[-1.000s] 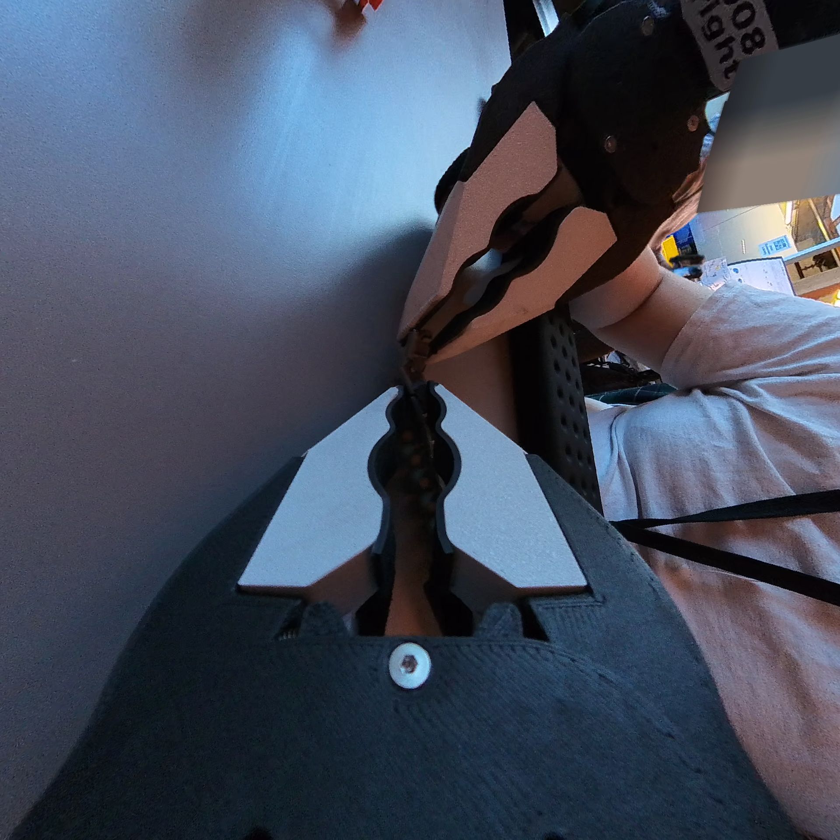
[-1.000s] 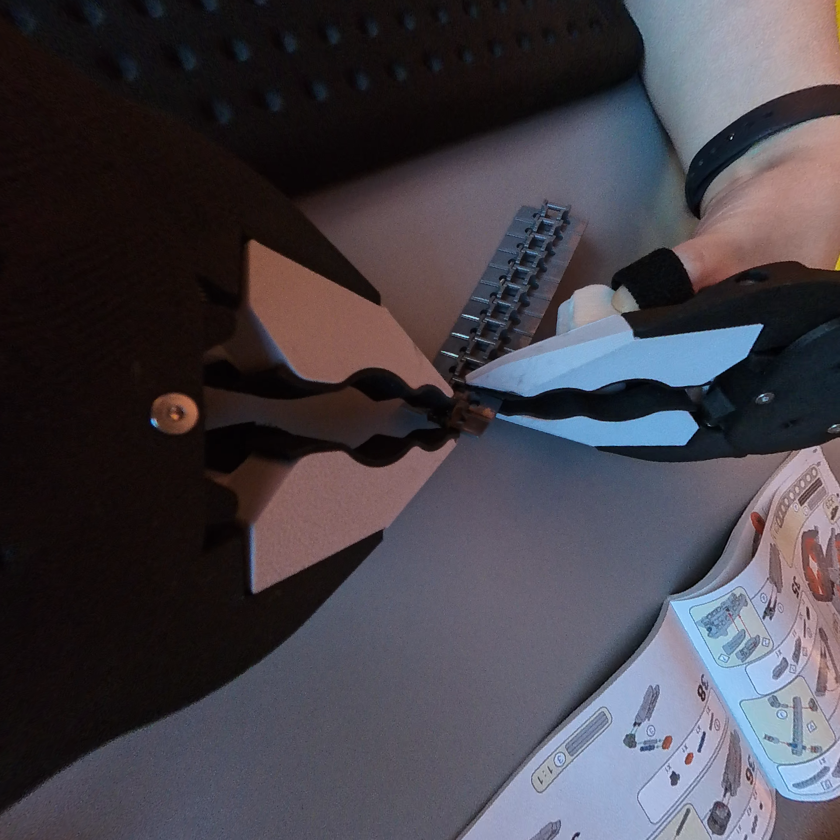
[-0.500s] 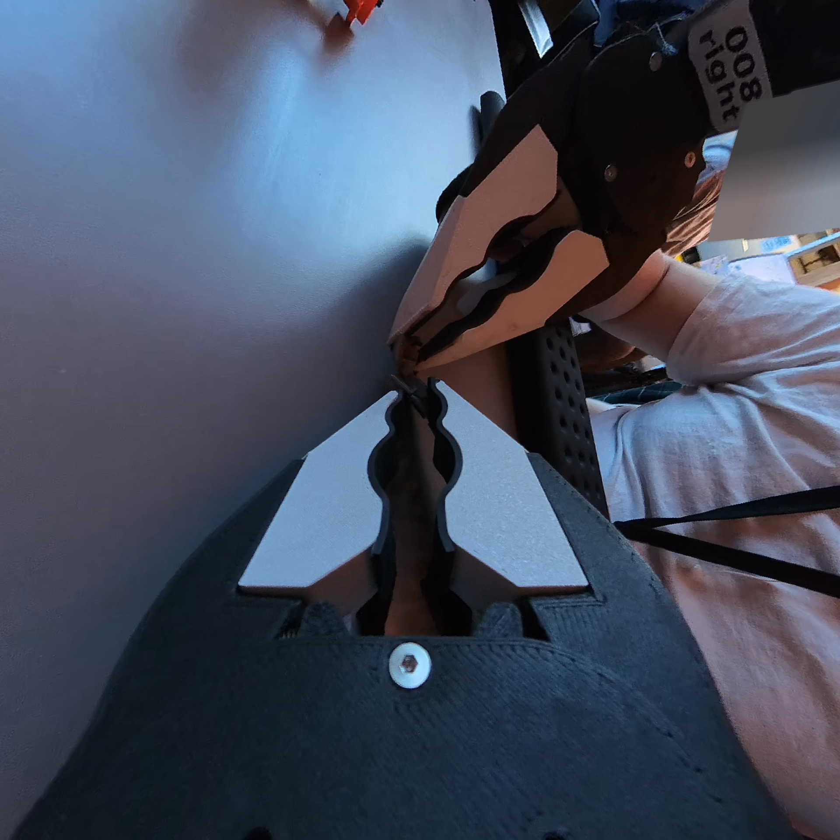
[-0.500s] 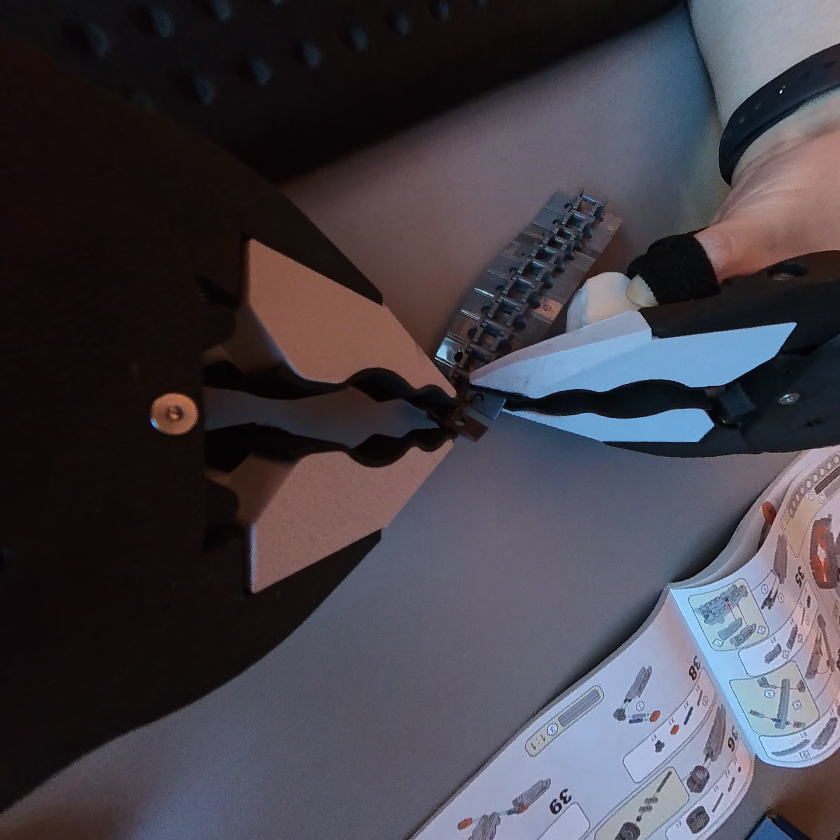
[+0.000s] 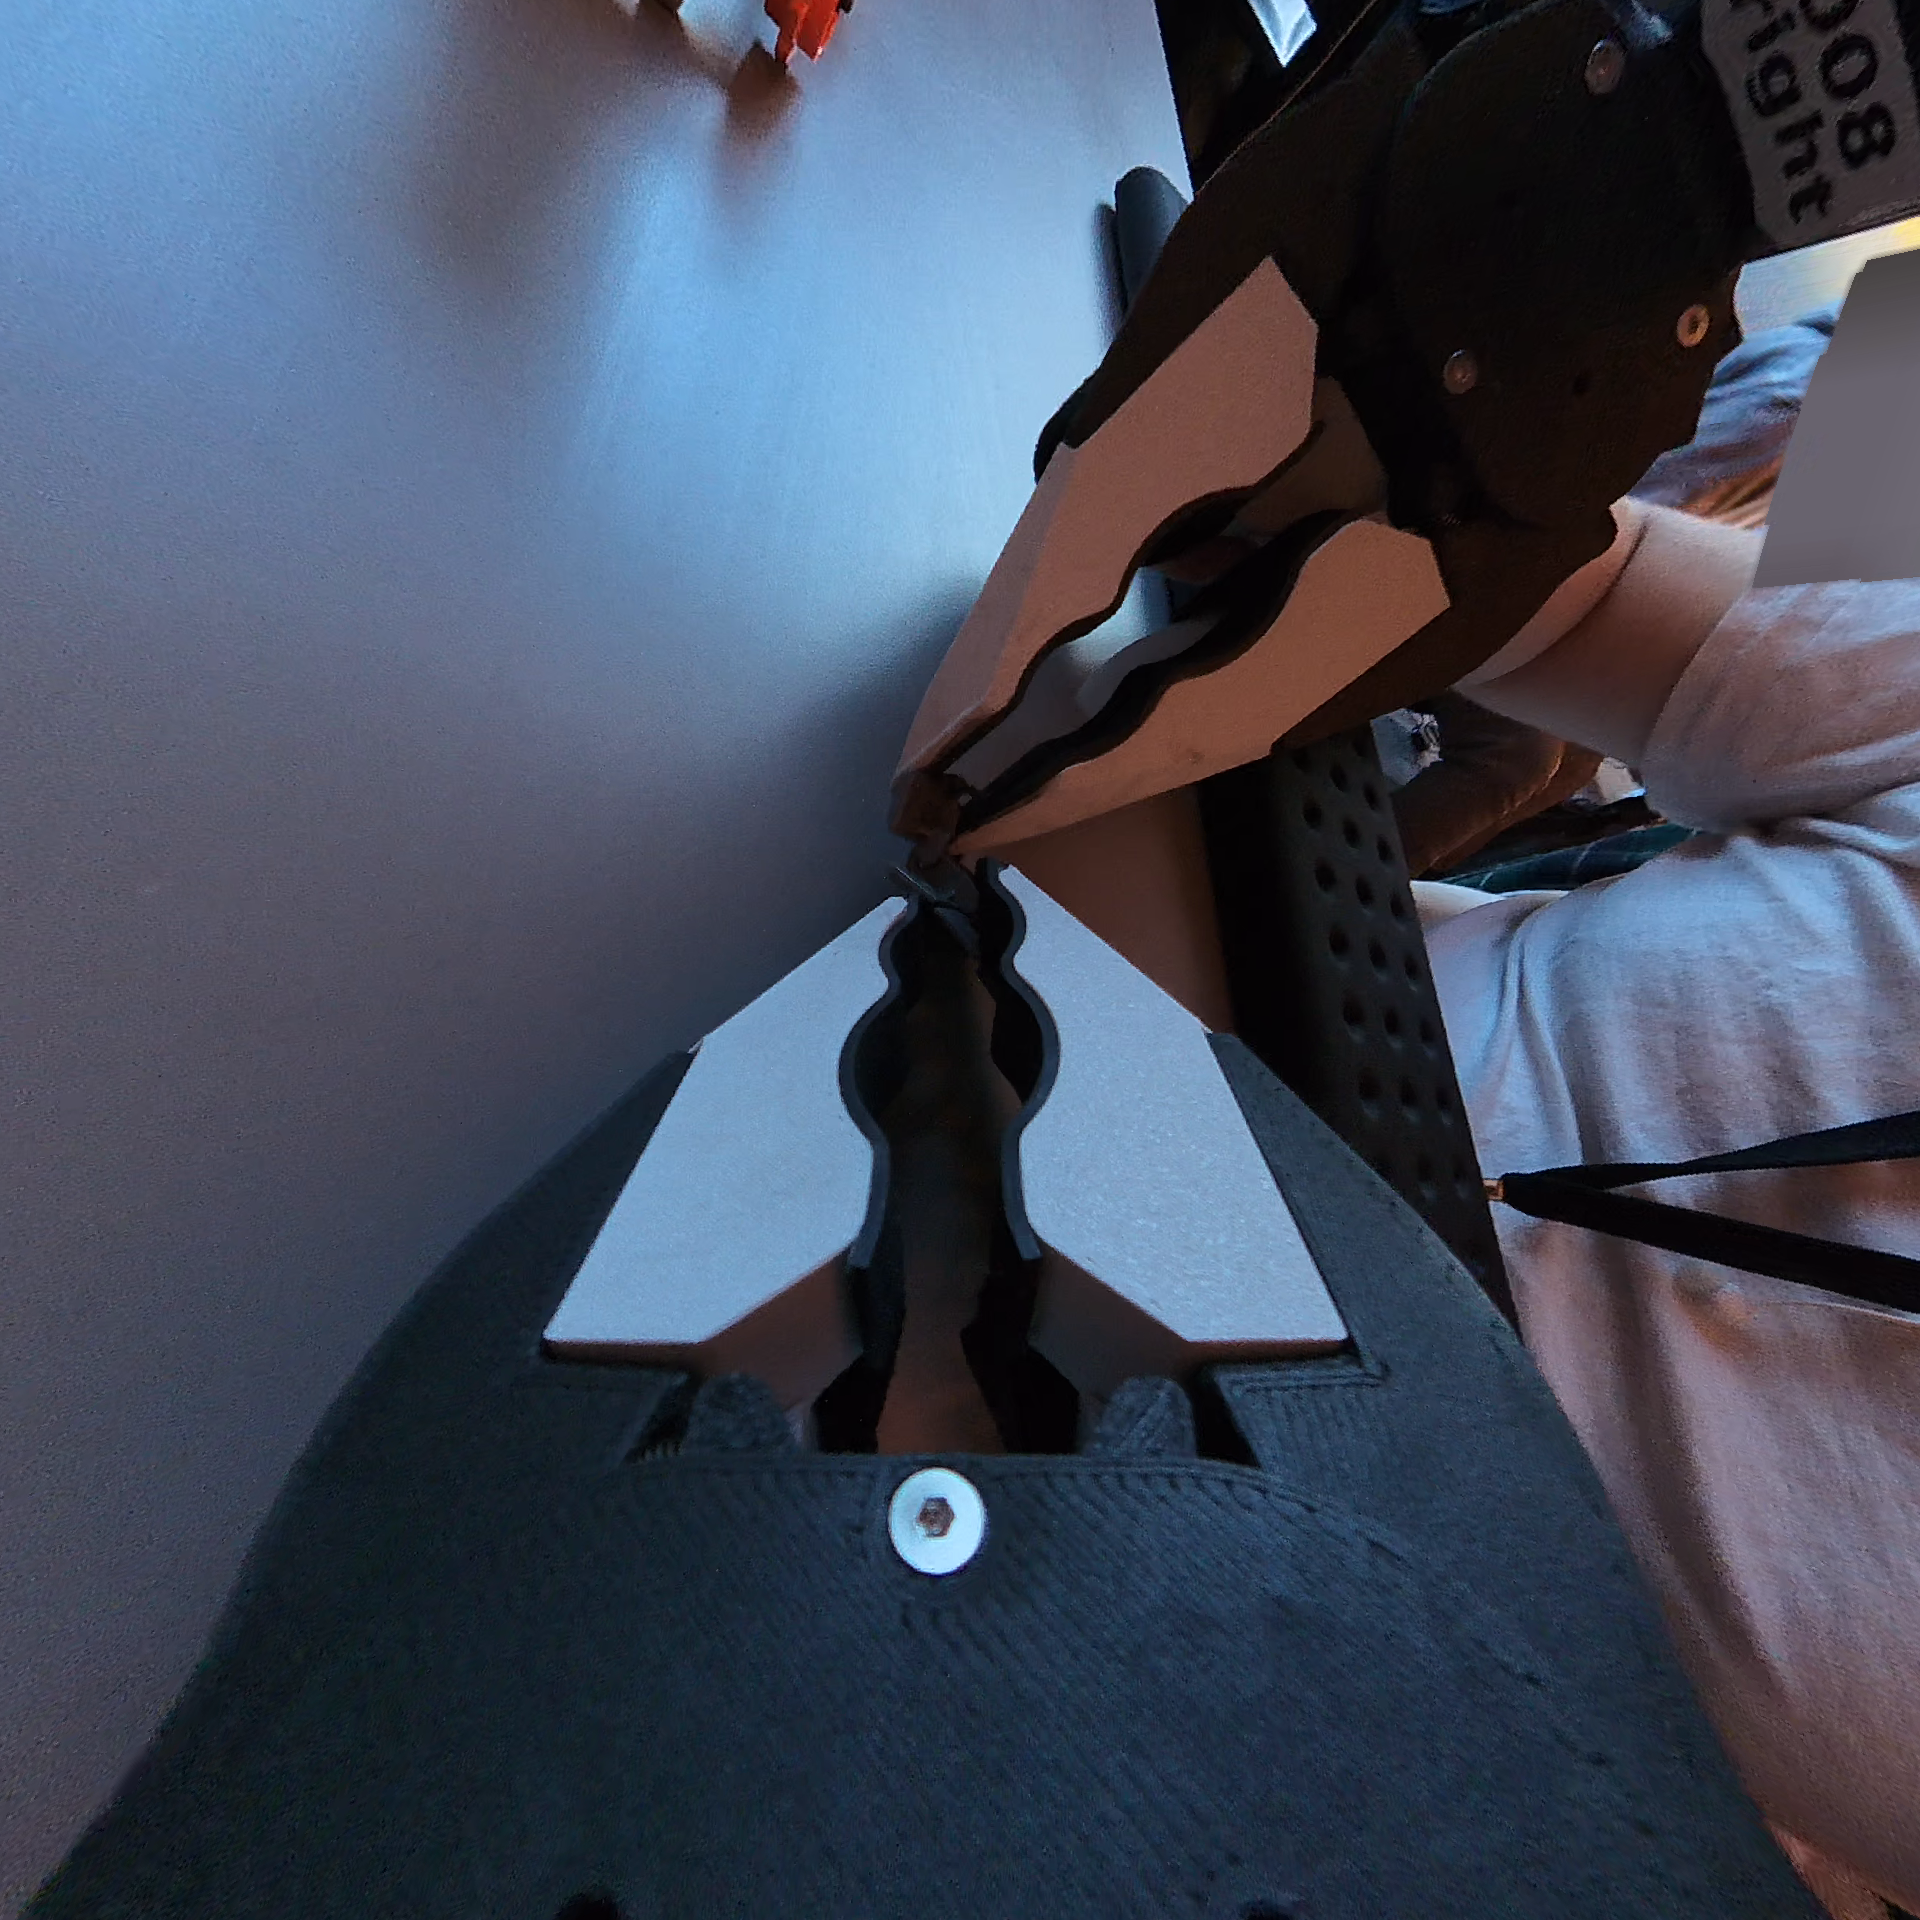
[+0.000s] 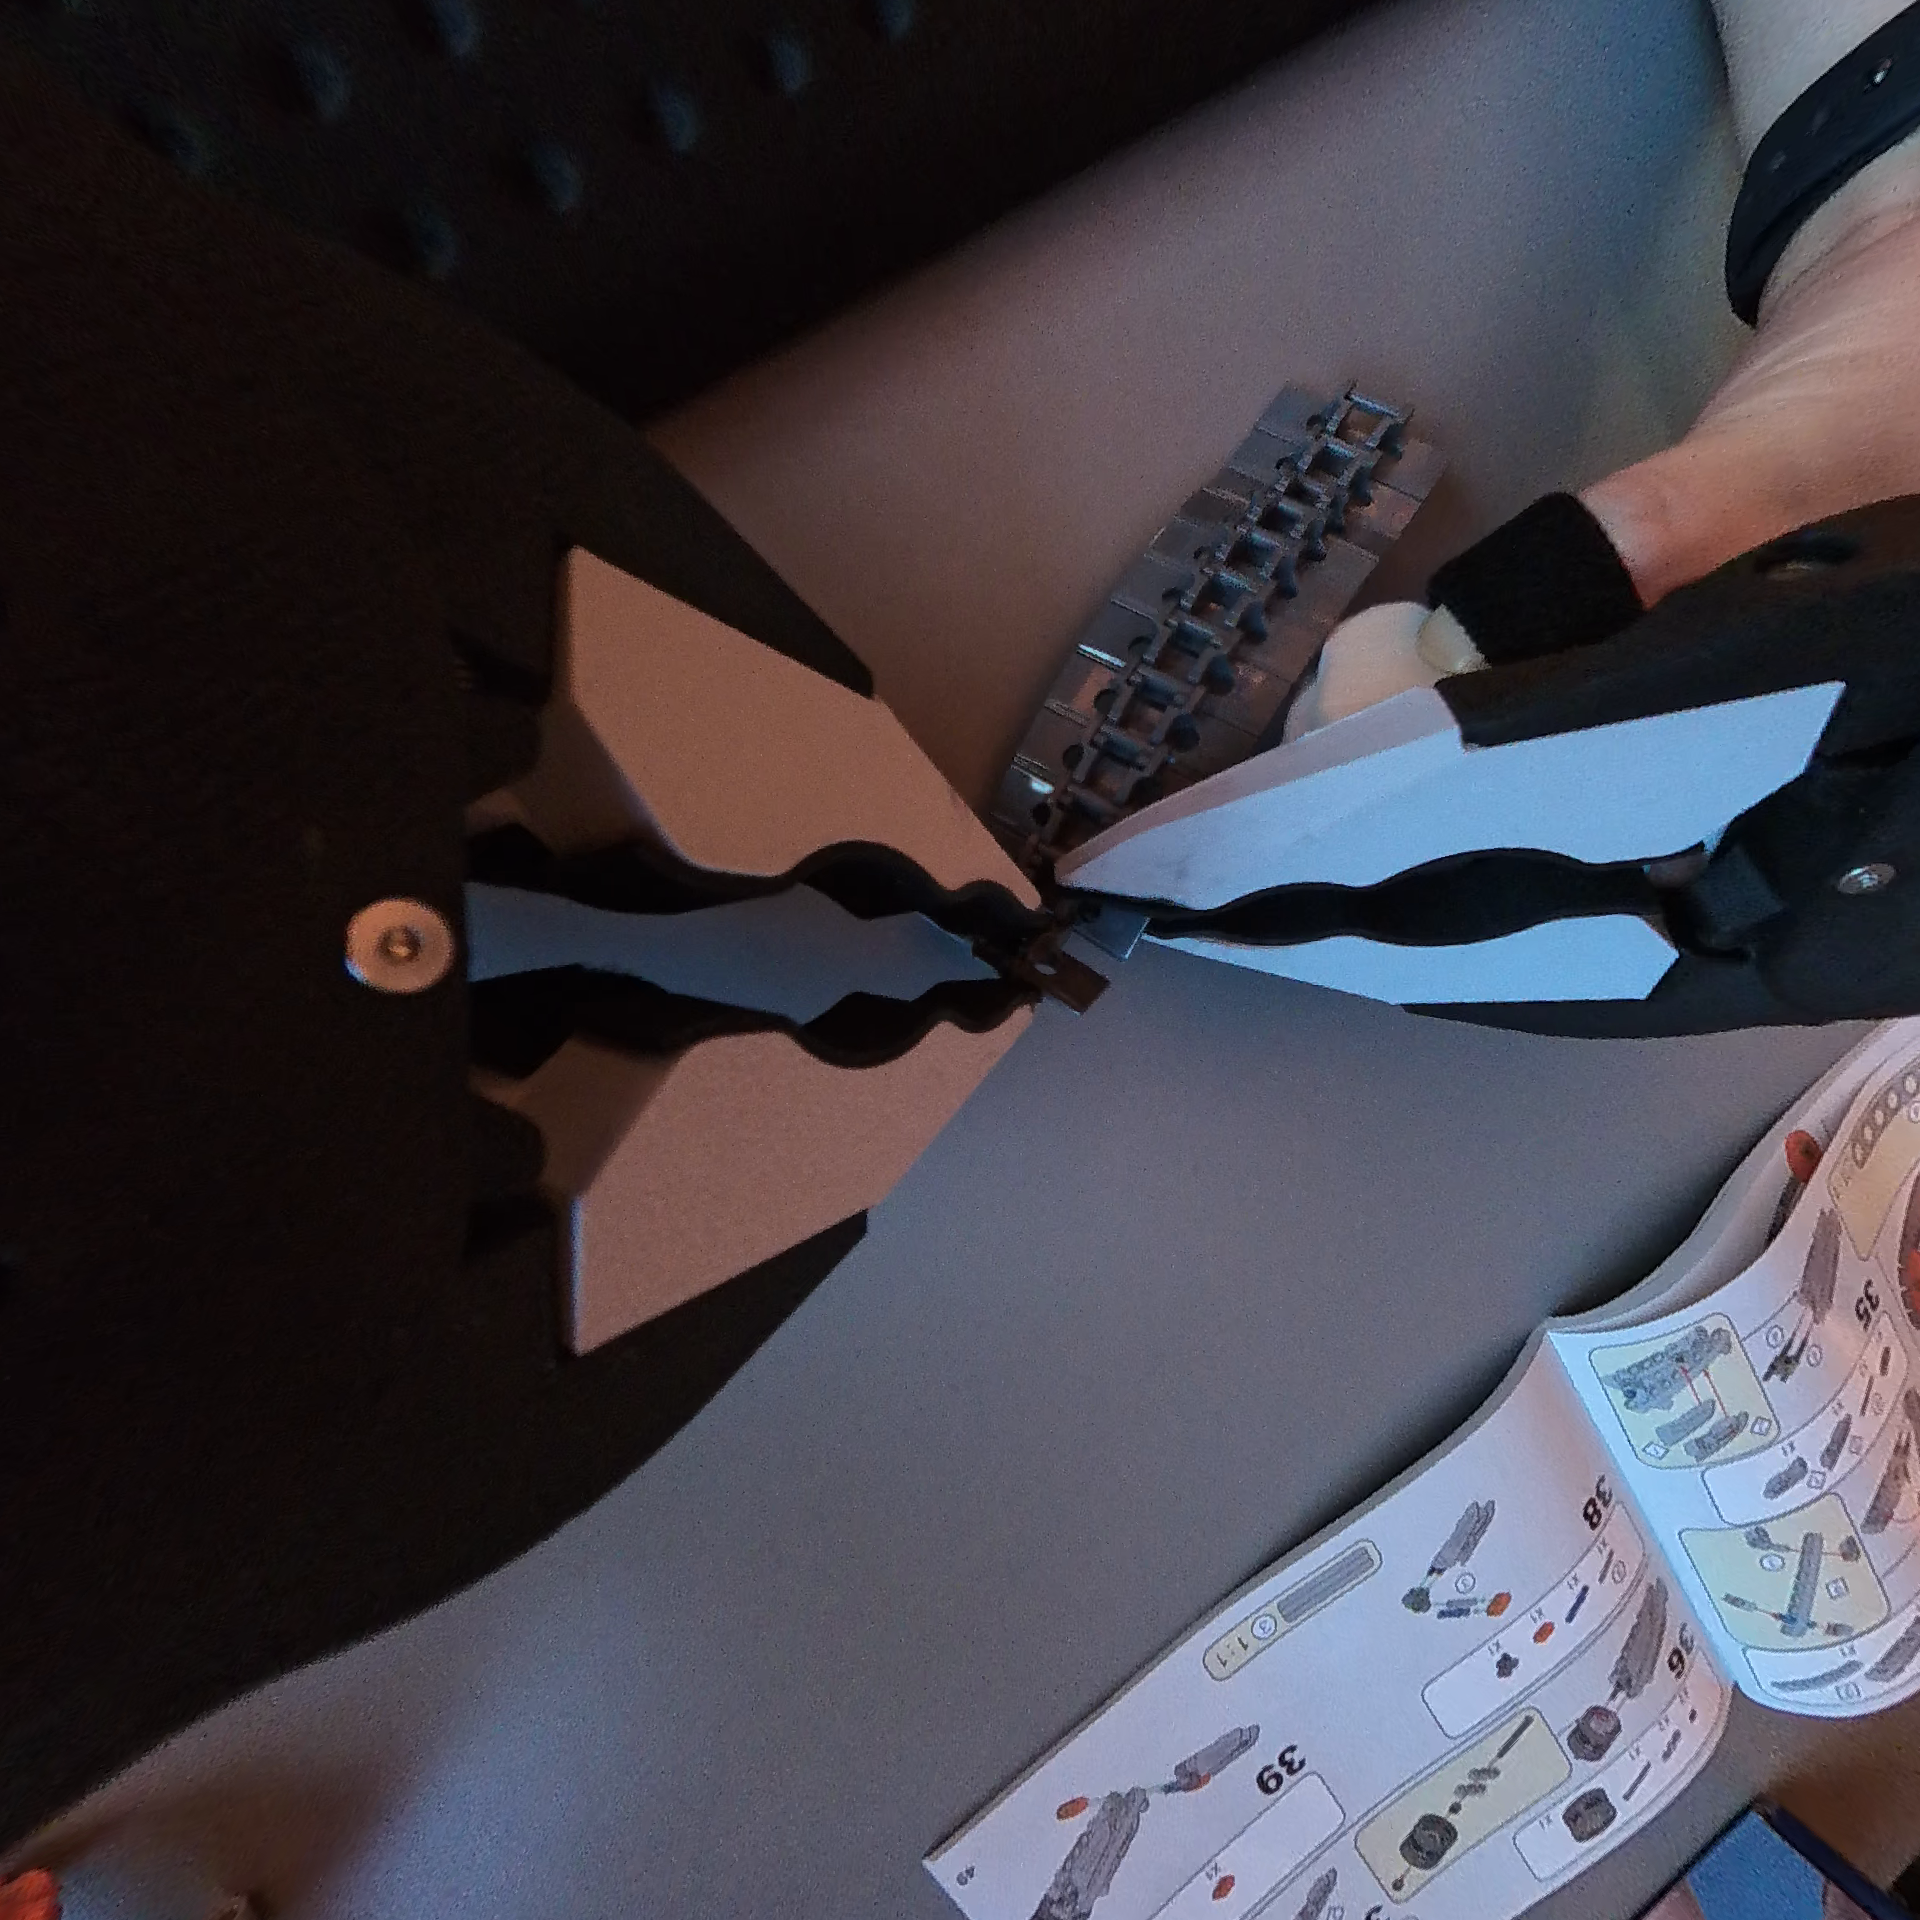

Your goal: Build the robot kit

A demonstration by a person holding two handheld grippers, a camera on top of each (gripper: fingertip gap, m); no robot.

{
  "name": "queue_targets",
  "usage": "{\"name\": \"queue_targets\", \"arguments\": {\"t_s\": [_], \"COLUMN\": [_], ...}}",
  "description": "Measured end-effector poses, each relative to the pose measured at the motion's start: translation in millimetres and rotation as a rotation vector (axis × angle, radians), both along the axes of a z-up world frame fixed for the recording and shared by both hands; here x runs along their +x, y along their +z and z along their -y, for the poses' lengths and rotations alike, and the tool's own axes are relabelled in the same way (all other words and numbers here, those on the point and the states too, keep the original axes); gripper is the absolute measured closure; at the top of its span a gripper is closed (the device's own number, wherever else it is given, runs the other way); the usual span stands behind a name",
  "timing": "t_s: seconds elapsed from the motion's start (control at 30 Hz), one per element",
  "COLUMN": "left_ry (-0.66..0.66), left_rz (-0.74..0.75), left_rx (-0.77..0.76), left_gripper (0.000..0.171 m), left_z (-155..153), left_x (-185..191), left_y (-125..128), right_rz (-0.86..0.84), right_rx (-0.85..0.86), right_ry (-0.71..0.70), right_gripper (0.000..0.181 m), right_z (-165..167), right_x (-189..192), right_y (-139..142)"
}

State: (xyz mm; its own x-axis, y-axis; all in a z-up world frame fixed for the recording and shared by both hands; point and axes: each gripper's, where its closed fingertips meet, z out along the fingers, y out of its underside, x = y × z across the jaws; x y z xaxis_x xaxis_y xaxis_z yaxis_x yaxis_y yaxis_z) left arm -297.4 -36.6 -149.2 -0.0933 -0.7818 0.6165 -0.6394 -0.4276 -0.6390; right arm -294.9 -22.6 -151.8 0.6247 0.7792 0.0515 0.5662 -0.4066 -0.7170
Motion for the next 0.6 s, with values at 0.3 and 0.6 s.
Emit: {"name": "queue_targets", "arguments": {"t_s": [0.3,0.6], "left_ry": [0.007,0.02], "left_rz": [0.006,-0.018], "left_rx": [-0.034,-0.06], "left_gripper": [0.164,0.165], "left_z": [-1.0,-5.4], "left_x": [0.6,1.3], "left_y": [1.9,1.5], "right_rz": [0.018,-0.079], "right_rx": [0.036,0.108], "right_ry": [-0.036,-0.096], "right_gripper": [0.174,0.173], "right_z": [-0.6,-6.7], "right_x": [-0.3,3.1], "right_y": [0.9,6.3]}}
